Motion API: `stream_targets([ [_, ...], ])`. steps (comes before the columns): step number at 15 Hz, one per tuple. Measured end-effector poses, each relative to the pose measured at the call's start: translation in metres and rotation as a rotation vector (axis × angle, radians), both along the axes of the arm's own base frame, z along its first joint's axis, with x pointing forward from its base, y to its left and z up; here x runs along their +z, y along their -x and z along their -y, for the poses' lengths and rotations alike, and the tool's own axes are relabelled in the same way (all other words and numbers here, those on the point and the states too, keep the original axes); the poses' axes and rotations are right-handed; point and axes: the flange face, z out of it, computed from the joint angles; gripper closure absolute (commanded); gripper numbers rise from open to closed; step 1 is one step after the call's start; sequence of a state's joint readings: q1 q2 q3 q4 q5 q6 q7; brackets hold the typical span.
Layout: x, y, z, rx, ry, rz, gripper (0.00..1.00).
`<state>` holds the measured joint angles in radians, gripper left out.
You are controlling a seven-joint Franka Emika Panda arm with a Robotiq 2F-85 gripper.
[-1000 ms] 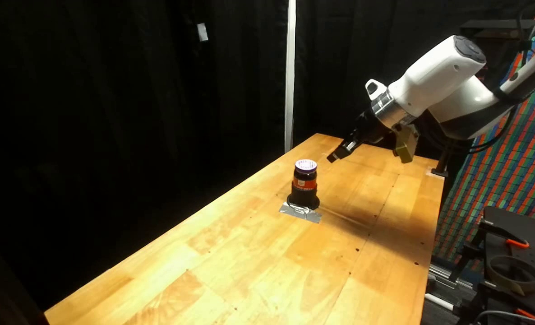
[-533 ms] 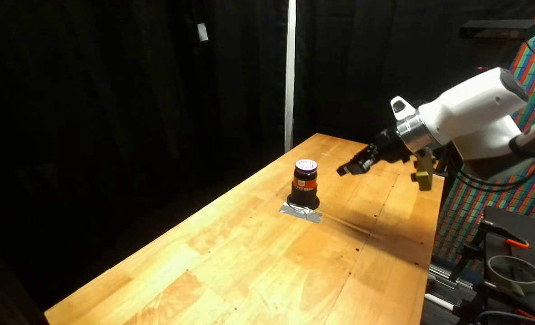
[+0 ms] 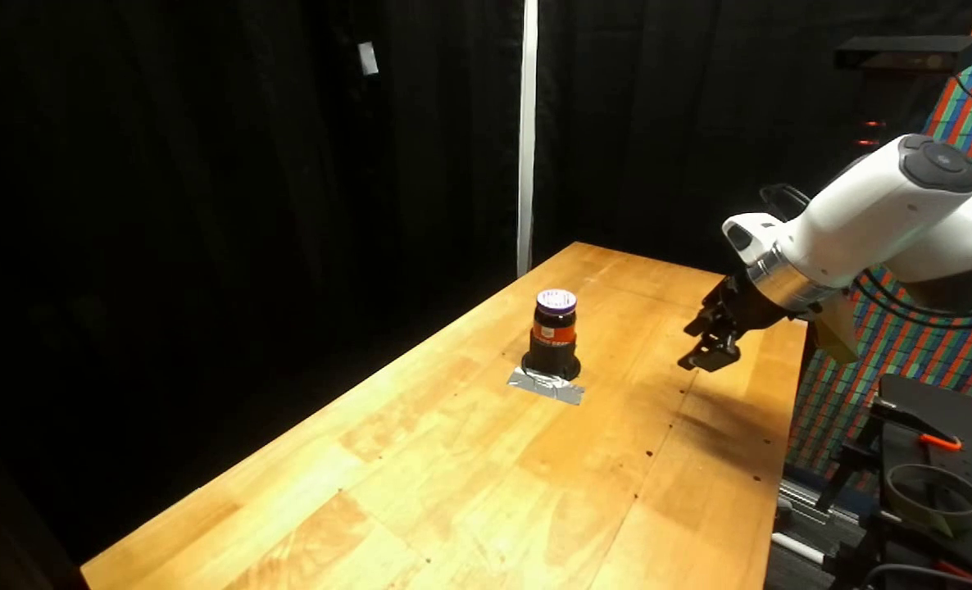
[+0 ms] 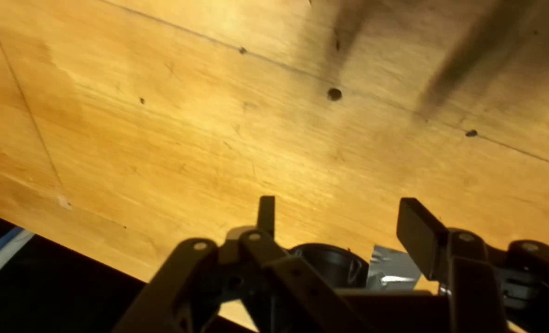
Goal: Put the rubber band around the base of the cup
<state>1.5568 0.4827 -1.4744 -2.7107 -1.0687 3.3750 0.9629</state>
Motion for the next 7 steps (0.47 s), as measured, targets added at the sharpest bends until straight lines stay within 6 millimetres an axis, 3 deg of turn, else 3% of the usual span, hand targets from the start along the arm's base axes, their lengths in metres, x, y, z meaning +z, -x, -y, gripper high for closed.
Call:
stream_targets([
  [3, -0.002, 0.004, 0.007, -0.045, 0.068, -0.067, 0.00],
  [7, 0.012, -0.008, -0.019, -0.100, 0.078, -0.138, 0.00],
])
